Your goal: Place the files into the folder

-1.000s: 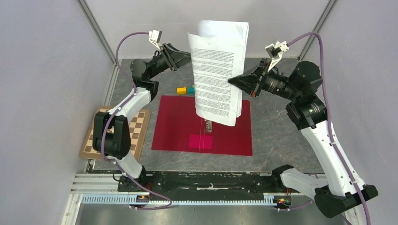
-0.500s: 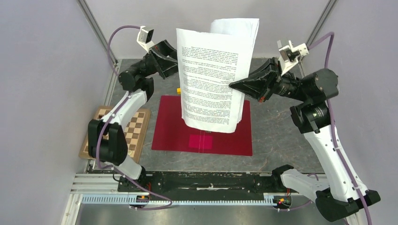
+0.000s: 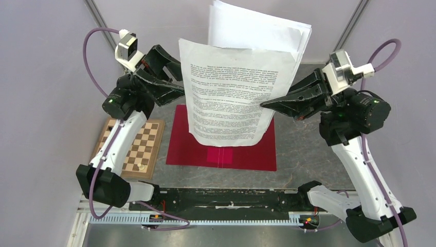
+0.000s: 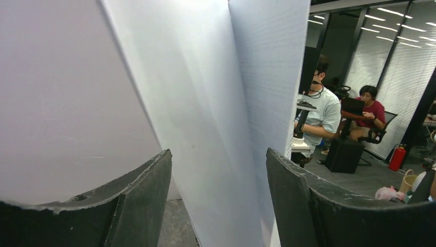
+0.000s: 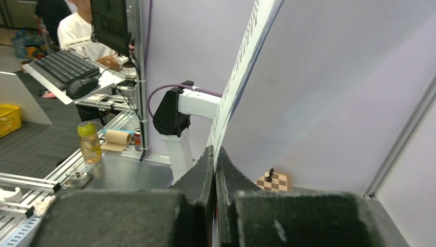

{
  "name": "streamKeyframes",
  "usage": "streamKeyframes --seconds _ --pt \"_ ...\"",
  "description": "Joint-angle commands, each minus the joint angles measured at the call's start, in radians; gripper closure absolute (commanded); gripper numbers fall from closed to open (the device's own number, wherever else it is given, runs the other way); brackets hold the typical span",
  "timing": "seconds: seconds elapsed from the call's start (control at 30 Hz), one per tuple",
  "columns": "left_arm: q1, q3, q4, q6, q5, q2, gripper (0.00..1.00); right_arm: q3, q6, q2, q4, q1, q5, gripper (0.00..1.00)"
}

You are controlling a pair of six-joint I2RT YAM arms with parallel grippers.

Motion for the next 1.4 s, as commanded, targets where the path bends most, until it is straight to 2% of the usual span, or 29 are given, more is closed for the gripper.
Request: streamKeyframes --seconds 0.0,0.07,0.13,0.2,0.23,0.27,0.33,0.4,0.5,0.6,0.73,0.93,1.0,1.27,1.37 --pt "0.002 -0.015 0.064 -0.054 0.032 -0.011 0.27 0.007 0.126 0.056 0.207 0.015 -0.032 1.0" --pt "0.002 -0.031 0.057 -0.052 0.038 -0.023 0.28 0.016 0.118 0.085 0.19 0.016 -0.041 1.0" --pt "0.004 -0.053 -0.068 0.026 0.044 -0.042 0.34 0.029 0.013 0.1 0.022 0.013 -0.018 1.0" --pt "0.002 -0.113 -0.356 0.213 0.013 -0.094 0.36 0.078 -0.292 0.106 -0.464 0.014 0.106 1.0" --pt "-0.002 -0.159 -0.535 0.325 -0.028 -0.132 0.37 0.079 -0.362 0.111 -0.588 0.013 0.165 1.0" --pt "-0.012 -0.203 -0.697 0.434 -0.06 -0.166 0.4 0.046 -0.389 0.112 -0.663 0.014 0.221 1.0" --pt "-0.051 -0.267 -0.942 0.611 -0.134 -0.208 0.42 -0.056 -0.383 0.107 -0.69 0.014 0.286 1.0" --pt "-0.106 -0.325 -1.102 0.71 -0.232 -0.218 0.45 -0.155 -0.388 0.102 -0.738 0.013 0.357 1.0" --pt "-0.202 -0.436 -1.17 0.725 -0.382 -0.209 0.52 -0.273 -0.427 0.104 -0.802 0.014 0.48 1.0" --pt "-0.306 -0.531 -1.257 0.748 -0.608 -0.185 0.58 -0.396 -0.429 0.114 -0.81 0.014 0.561 1.0" --pt "-0.409 -0.58 -1.289 0.711 -0.794 -0.063 0.68 -0.522 -0.427 0.138 -0.813 0.014 0.657 1.0" --pt "-0.479 -0.564 -1.316 0.626 -0.922 0.111 0.74 -0.643 -0.445 0.208 -0.807 0.012 0.789 1.0" --pt "-0.49 -0.535 -1.376 0.616 -0.961 0.149 0.75 -0.665 -0.442 0.219 -0.806 0.011 0.859 1.0" --pt "-0.498 -0.462 -1.539 0.614 -1.073 0.212 0.77 -0.697 -0.455 0.241 -0.801 0.006 1.086 1.0" --pt "-0.499 -0.445 -1.61 0.62 -1.122 0.198 0.76 -0.713 -0.476 0.257 -0.793 0.005 1.116 1.0"
